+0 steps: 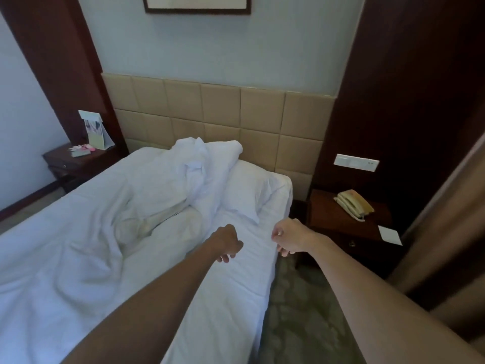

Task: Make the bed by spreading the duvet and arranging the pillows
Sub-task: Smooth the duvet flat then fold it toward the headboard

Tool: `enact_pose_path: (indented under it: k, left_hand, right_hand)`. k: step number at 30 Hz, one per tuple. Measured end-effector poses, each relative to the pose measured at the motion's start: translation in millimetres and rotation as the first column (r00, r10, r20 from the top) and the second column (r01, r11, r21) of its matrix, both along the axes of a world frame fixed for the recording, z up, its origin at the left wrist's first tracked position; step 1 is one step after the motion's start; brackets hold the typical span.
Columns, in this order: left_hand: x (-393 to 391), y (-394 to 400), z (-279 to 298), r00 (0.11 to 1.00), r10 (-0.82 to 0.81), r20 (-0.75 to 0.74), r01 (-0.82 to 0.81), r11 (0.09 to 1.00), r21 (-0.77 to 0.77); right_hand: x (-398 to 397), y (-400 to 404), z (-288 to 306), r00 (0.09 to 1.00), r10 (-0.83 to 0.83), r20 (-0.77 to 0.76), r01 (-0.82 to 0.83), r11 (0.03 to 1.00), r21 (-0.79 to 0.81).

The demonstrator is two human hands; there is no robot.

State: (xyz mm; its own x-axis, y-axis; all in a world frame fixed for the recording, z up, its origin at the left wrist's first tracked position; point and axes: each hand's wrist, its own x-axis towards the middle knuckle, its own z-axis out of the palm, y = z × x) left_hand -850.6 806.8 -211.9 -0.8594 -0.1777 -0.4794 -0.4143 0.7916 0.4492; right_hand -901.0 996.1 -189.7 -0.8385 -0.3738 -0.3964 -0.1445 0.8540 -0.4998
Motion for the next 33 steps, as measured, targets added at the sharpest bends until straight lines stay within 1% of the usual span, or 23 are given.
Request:
enact_pose_path:
  k: [9, 12, 15, 18, 23, 28, 33]
  left_hand:
    - [-147, -11, -9, 0.993, 0.117, -0.001, -0.117, 0.993, -0.002]
    - [-202, -7, -7, 0.984, 0.177, 0.002, -0.177, 0.984, 0.030]
    - [-252, -16, -3, 0.960, 0.279, -0.026, -0.277, 0.960, 0.045]
    - [-290, -33, -5, 0.934, 0.355, -0.047, -0.354, 0.935, 0.027]
    - [-328, -65, -18, 0.884, 0.467, 0.035, -0.468, 0.884, 0.005]
    - [-367, -102, -49, 0.822, 0.563, 0.083, -0.565, 0.825, 0.002]
    - [-421, -145, -84, 0.763, 0.641, 0.078, -0.644, 0.765, 0.020]
  right_hand:
    - [-170, -12, -16, 0.992, 0.123, 0.010, -0.123, 0.992, 0.015]
    - [-238, -16, -12, 0.975, 0.224, -0.011, -0.222, 0.972, 0.073]
    - [-310, -32, 0, 0.944, 0.327, -0.042, -0.321, 0.941, 0.104]
    - [-368, -60, 6, 0.908, 0.413, -0.067, -0.404, 0.907, 0.120]
    - [-425, -111, -10, 0.832, 0.555, -0.024, -0.546, 0.825, 0.150]
    - [-482, -167, -38, 0.750, 0.662, 0.023, -0.654, 0.735, 0.178]
    - [-544, -229, -66, 0.660, 0.751, 0.012, -0.727, 0.635, 0.260]
